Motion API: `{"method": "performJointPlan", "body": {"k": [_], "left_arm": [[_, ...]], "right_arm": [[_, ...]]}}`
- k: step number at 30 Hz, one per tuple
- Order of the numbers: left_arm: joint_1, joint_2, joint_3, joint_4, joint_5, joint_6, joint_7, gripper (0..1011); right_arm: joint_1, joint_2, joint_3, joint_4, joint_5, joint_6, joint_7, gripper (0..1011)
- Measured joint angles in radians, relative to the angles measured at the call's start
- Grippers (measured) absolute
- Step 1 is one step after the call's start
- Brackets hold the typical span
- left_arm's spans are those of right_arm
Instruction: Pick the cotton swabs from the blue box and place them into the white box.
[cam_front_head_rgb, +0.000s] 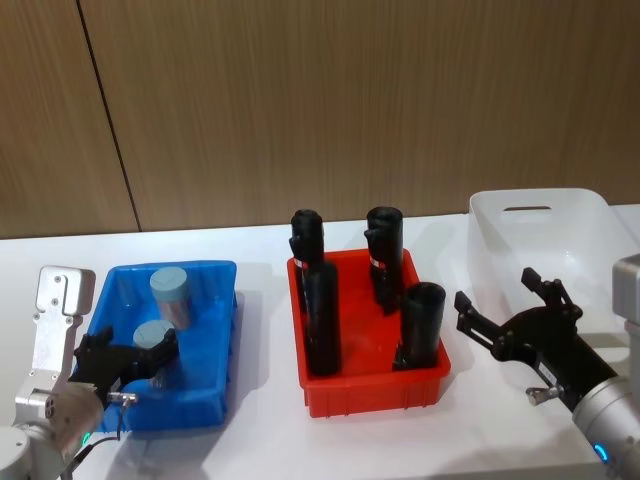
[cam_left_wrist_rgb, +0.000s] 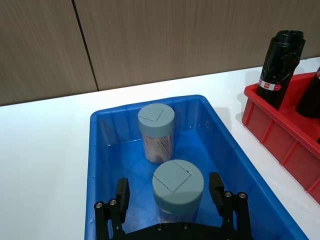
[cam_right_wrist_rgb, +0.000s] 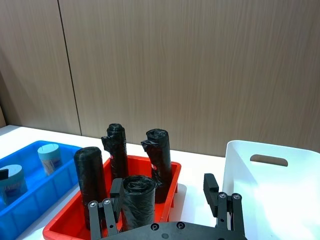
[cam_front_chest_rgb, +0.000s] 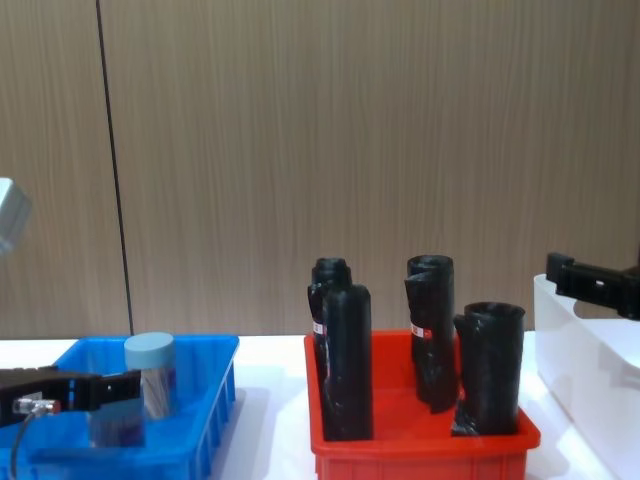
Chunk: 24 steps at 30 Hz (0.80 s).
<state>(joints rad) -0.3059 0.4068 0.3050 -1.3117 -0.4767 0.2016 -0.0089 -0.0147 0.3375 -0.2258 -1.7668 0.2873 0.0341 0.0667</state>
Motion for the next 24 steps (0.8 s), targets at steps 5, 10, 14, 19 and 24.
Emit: {"method": "performJointPlan", "body": {"k": [5, 10, 14, 19, 24], "left_arm": [[-0.027, -0.013, -0.001, 0.05, -0.001, -0.004, -0.03, 1004], [-0.057, -0.028, 0.0, 0.104, 0.001, -0.006, -0.062, 1004], [-0.078, -0.038, 0.001, 0.14, 0.008, -0.008, -0.083, 1004], [-0.103, -0.05, 0.004, 0.184, 0.016, -0.012, -0.107, 1004], [-0.121, -0.06, 0.006, 0.217, 0.024, -0.016, -0.126, 1004]], "right_arm": [[0.0, 0.0, 0.0, 0.0, 0.0, 0.0, 0.0, 1002], [0.0, 0.0, 0.0, 0.0, 0.0, 0.0, 0.0, 1002], [0.0, 0.0, 0.0, 0.0, 0.0, 0.0, 0.0, 1002], [0.0, 0.0, 0.0, 0.0, 0.0, 0.0, 0.0, 1002], [0.0, 0.0, 0.0, 0.0, 0.0, 0.0, 0.0, 1002]]}}
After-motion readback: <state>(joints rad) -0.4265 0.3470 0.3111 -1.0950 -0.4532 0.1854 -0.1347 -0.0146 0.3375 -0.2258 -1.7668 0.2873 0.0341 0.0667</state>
